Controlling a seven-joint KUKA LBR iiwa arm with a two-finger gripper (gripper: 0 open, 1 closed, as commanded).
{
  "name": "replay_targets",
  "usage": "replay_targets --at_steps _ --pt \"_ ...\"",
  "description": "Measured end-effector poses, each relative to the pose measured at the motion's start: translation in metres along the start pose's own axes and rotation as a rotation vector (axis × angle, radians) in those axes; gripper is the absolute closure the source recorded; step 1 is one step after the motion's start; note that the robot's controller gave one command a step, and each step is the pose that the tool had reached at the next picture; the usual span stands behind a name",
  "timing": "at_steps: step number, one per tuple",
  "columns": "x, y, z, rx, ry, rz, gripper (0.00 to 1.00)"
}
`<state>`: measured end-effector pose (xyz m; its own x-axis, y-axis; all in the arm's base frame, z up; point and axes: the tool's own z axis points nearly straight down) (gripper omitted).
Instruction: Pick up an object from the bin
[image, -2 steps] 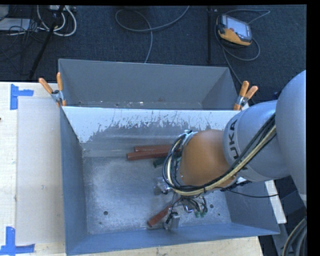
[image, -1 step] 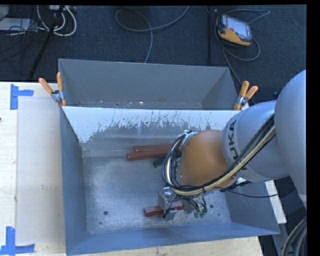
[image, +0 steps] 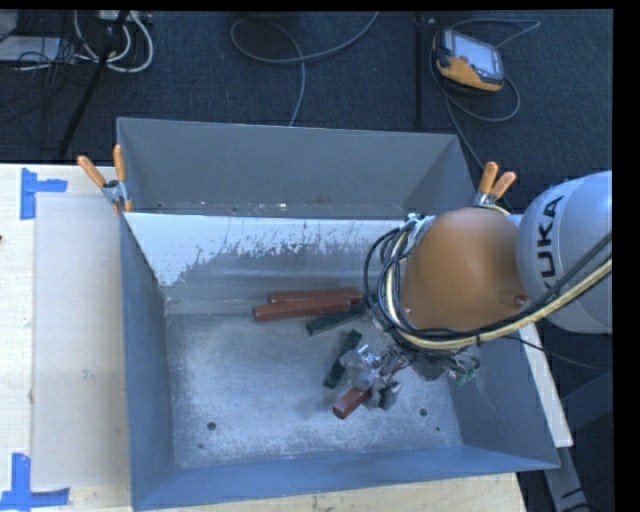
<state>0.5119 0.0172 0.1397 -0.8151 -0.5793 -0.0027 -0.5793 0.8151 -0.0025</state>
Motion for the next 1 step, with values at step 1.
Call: replay_targets --at_steps 1 --pt "0.0033 -0.0053 -0.1258 0.002 -0.005 0.030 1.00"
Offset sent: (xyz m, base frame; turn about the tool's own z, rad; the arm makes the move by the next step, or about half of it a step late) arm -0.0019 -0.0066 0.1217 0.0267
